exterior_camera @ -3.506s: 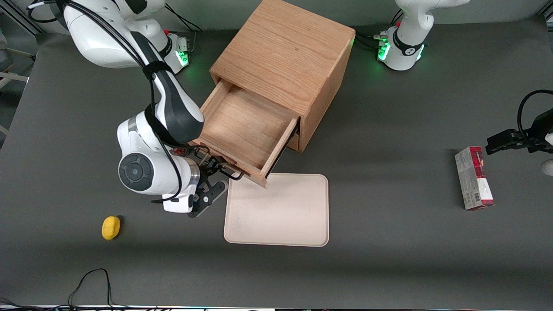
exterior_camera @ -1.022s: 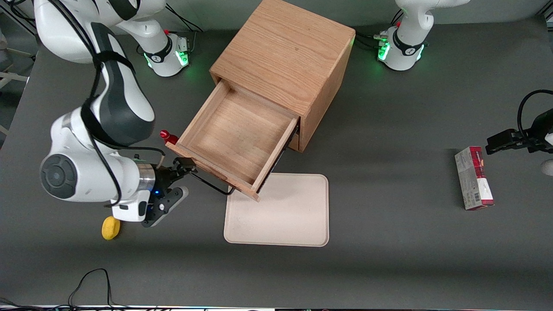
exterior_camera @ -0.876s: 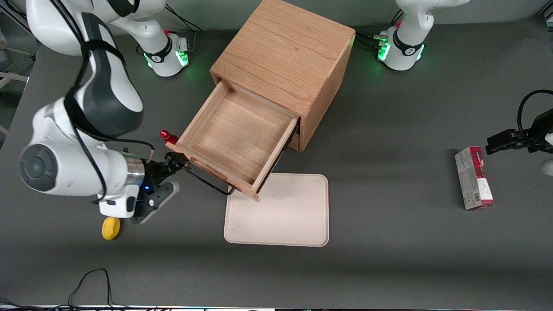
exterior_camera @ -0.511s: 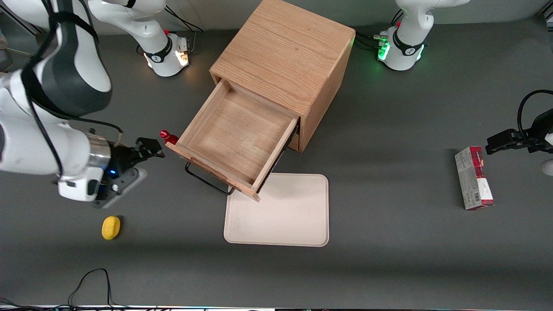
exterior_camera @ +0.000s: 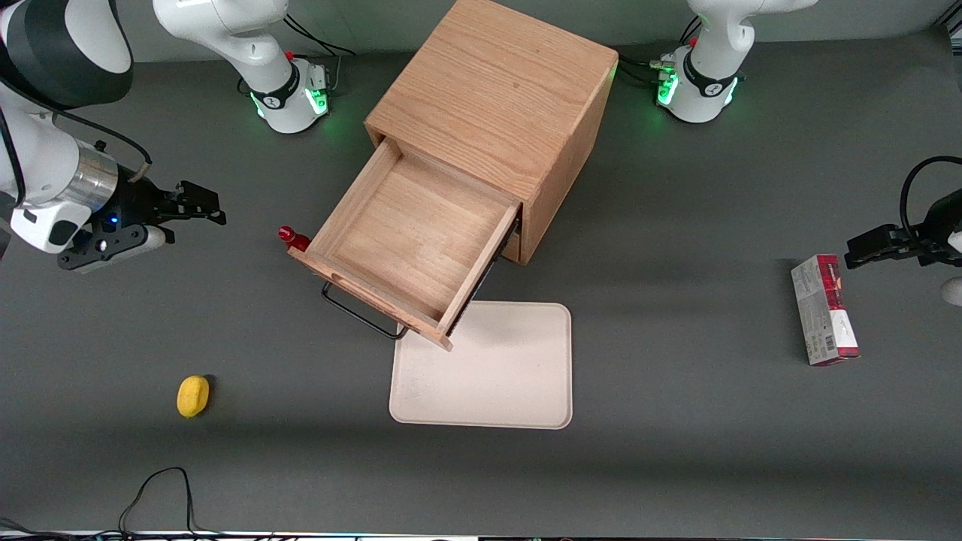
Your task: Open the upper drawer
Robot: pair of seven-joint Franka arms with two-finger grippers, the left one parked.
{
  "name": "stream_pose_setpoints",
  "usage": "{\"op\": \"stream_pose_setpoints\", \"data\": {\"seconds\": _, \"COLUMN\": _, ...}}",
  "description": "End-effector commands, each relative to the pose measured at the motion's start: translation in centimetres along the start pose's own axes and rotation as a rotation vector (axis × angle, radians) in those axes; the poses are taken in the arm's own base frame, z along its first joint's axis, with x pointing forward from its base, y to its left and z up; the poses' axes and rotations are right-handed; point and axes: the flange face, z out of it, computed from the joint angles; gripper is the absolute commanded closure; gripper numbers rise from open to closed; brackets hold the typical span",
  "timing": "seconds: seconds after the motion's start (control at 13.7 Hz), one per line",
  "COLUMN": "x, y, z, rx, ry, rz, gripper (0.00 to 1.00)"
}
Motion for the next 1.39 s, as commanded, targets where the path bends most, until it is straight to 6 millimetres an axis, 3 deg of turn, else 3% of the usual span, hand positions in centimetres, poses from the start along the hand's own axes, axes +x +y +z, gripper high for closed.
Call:
{"op": "stream_pose_setpoints", "data": {"seconds": 0.0, "x": -0.3, "y": 0.7, "z": -0.6, "rx": -0.024, "ry": 0.027, "rz": 0.086, "gripper": 0.00}}
{"op": "stream_pose_setpoints", "data": {"seconds": 0.07, "x": -0.7, "y": 1.3, "z": -1.3, "rx": -0.017, "ry": 0.045, "rz": 0.153, "gripper": 0.00}}
{"op": "stream_pose_setpoints", "data": {"seconds": 0.51, "x": -2.1, "y": 1.2, "z": -4.0, "rx": -0.019, "ry": 0.094, "rz": 0.164, "gripper": 0.00}}
{"op": "stream_pose_setpoints", "data": {"seconds": 0.58, "x": -2.2, "y": 1.3, "z": -4.0, "rx": -0.022, "ry": 0.095, "rz": 0.169, "gripper": 0.00}}
{"op": "stream_pose_setpoints", "data": {"seconds": 0.73, "x": -2.2, "y": -0.6, "z": -3.5, "rx": -0.041, "ry": 0.073, "rz": 0.132, "gripper": 0.00}}
{"op": "stream_pose_setpoints", "data": {"seconds": 0.95, "x": -2.6, "y": -1.1, "z": -3.4, "rx": -0.061, "ry": 0.029, "rz": 0.114, "gripper": 0.00}}
{"op": "stream_pose_setpoints", "data": {"seconds": 1.31, "x": -0.5, "y": -0.1, "z": -4.7, "rx": -0.058, "ry": 0.058, "rz": 0.086, "gripper": 0.00}}
